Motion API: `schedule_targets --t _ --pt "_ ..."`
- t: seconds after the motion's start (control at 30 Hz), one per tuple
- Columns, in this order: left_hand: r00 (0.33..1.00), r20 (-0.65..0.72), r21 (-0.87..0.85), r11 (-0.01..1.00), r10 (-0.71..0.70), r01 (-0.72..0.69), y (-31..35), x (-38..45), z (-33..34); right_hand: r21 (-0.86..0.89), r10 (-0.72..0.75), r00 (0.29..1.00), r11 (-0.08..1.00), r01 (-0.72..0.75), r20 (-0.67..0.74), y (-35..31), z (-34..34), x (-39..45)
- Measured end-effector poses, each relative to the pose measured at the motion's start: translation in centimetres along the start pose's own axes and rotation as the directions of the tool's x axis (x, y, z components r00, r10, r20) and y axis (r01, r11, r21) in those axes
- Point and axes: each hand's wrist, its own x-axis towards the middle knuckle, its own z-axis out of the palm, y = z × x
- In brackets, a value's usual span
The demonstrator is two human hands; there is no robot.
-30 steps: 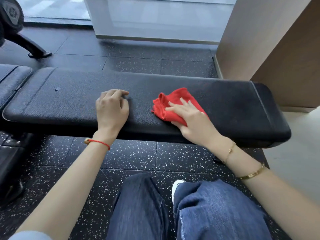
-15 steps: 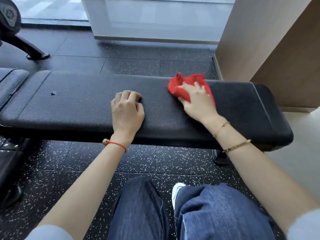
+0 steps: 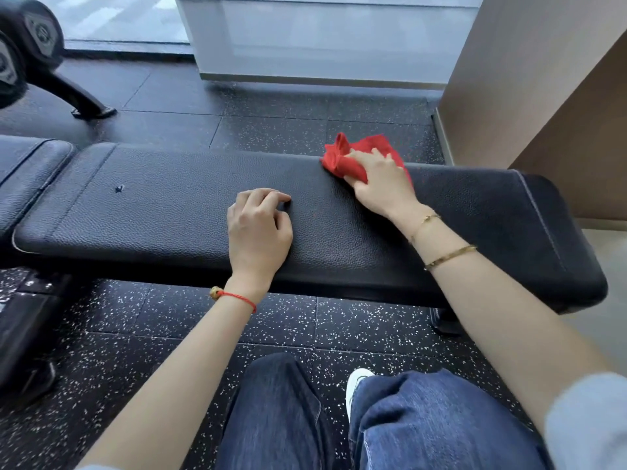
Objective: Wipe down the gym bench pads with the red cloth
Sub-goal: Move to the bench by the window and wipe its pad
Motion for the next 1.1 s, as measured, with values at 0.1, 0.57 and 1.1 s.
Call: schedule_targets --t 0.1,0.57,1.1 --pt "1.0 0.004 -0.01 1.0 0.002 -0.002 -0.2 0.1 0.0 0.012 -0.187 0.979 0.982 0.187 0.078 -2.2 1.5 -1.4" --pt "1.0 -0.013 -0.026 1.0 0.006 -0.006 -0.1 0.0 0.1 -0.062 -0.107 0.993 0.992 0.11 0.04 -1.2 0.9 0.4" --pt "1.0 0.008 0.01 1.0 0.025 -0.026 0.1 -0.1 0.1 -0.056 -0.048 0.999 0.997 0.048 0.008 1.5 -0.7 -3.8"
